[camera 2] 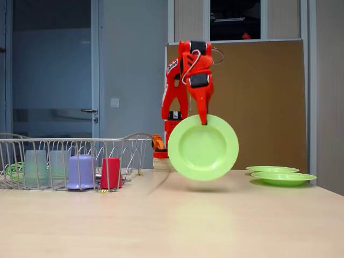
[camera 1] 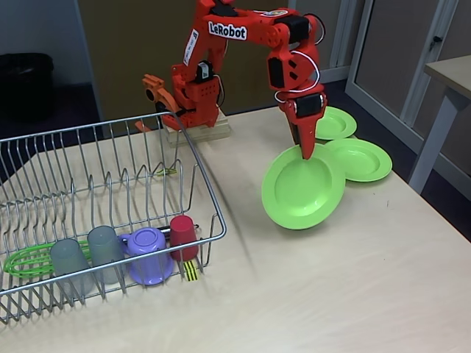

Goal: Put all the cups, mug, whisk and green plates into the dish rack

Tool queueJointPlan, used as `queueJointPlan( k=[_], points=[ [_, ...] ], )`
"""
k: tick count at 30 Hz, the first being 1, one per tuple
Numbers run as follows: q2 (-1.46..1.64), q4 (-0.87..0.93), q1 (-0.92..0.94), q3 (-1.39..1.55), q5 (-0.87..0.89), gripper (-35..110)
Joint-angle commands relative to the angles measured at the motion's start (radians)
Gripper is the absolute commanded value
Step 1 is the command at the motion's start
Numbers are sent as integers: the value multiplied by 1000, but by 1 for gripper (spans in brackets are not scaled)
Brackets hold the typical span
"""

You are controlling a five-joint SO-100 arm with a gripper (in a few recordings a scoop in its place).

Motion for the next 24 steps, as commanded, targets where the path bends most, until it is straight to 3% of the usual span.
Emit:
queueJointPlan(
  k=[1,11,24],
  points=[
    [-9,91,18,-201,-32,0],
    [-15,198,110,-541,-163,0],
    [425,150,463,-55,35,0]
  ],
)
